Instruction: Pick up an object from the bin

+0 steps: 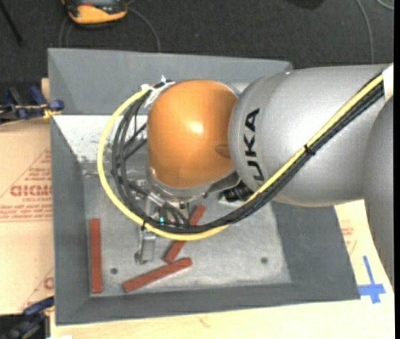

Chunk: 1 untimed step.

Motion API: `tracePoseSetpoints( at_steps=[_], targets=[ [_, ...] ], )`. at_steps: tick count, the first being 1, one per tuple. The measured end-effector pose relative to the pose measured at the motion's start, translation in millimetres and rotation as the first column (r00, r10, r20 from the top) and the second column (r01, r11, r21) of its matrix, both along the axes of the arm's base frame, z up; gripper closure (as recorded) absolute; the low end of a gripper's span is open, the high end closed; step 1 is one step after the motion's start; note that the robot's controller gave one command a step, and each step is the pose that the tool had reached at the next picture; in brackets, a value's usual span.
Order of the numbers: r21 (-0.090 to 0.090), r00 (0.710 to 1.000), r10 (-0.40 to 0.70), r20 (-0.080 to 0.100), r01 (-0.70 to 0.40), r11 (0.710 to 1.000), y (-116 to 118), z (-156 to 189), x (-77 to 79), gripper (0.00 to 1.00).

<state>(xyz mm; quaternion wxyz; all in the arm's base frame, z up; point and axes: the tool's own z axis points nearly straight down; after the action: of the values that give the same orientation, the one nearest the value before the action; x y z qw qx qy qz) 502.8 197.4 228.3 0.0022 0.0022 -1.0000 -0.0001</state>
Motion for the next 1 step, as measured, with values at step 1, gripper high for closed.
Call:
tracePoseSetpoints(
  at_steps=[1],
  targets=[
    [0.002, 1.0, -0.004, 0.008, 0.004, 1.0, -0.9, 3.8, 1.9, 0.0]
  ],
)
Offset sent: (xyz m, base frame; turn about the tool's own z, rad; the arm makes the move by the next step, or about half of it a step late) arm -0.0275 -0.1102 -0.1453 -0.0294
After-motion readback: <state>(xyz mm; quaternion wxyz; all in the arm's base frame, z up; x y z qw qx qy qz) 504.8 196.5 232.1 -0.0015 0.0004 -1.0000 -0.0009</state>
